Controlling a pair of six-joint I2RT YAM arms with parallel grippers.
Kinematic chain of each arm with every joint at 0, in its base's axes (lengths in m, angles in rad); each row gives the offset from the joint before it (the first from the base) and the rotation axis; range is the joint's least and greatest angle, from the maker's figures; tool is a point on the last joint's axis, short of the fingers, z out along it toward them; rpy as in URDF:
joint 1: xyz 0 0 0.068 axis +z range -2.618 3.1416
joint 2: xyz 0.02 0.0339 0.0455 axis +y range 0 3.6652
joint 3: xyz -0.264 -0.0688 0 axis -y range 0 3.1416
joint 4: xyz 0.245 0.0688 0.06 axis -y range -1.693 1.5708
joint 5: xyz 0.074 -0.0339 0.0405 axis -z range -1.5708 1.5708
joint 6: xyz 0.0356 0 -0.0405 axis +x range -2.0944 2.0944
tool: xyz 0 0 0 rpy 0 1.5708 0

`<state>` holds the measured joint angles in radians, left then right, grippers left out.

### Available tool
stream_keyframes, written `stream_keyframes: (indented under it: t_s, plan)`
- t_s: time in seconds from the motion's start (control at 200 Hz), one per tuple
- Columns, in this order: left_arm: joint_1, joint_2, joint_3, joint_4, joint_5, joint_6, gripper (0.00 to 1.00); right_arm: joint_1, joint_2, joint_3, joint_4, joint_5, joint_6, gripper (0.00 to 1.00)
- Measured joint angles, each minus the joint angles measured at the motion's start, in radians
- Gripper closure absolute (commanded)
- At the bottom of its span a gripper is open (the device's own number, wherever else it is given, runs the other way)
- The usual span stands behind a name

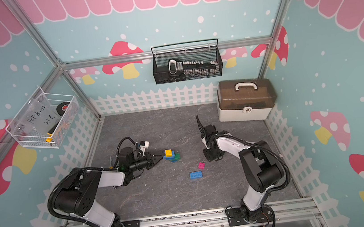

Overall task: Assemble a heart with lego
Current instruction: Pick up the lego brick from the center of the board.

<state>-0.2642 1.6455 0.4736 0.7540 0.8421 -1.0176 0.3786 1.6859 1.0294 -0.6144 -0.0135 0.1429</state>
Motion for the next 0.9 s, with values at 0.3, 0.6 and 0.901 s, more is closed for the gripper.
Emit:
stream_keyframes:
  t_s: [0.3,0.6,0.901]
  plan:
    - [0.000,-0.031,0.044,-0.141,-0.001,0.032,0.87,0.008,0.060,0.051,0.013,-0.002,-0.040,0.73]
    - [0.000,-0.032,0.124,-0.272,0.000,0.065,0.87,0.051,0.053,0.073,0.017,-0.032,-0.091,0.77]
    - [0.000,-0.032,0.185,-0.414,0.008,0.126,0.87,0.115,0.105,0.159,0.008,-0.050,-0.158,0.65]
